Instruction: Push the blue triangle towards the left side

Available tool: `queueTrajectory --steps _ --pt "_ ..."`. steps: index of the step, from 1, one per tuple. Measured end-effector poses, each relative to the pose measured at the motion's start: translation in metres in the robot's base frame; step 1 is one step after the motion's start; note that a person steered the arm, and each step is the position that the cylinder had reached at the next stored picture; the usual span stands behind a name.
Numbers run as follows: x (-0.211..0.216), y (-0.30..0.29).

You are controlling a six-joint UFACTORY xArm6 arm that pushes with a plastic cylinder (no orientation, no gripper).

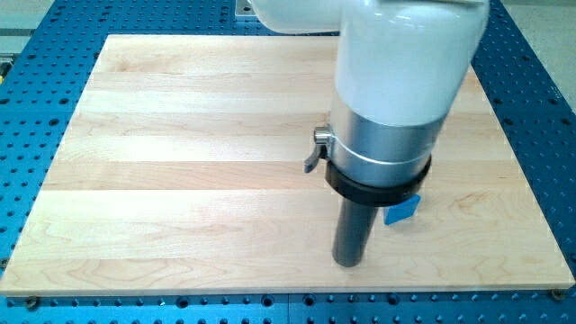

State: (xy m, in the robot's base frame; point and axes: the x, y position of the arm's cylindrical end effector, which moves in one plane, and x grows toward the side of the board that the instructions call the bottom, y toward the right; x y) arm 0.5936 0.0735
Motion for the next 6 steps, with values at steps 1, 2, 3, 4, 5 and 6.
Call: queueTrajectory --steps 1,2,3,4,5,6 --pt "0.000 0.036" --pt "-0.006 0.074" --pt "-0.037 0.074" --pt "-0.043 0.074" --pt "-0.049 0.090" --pt "-0.061 0.065"
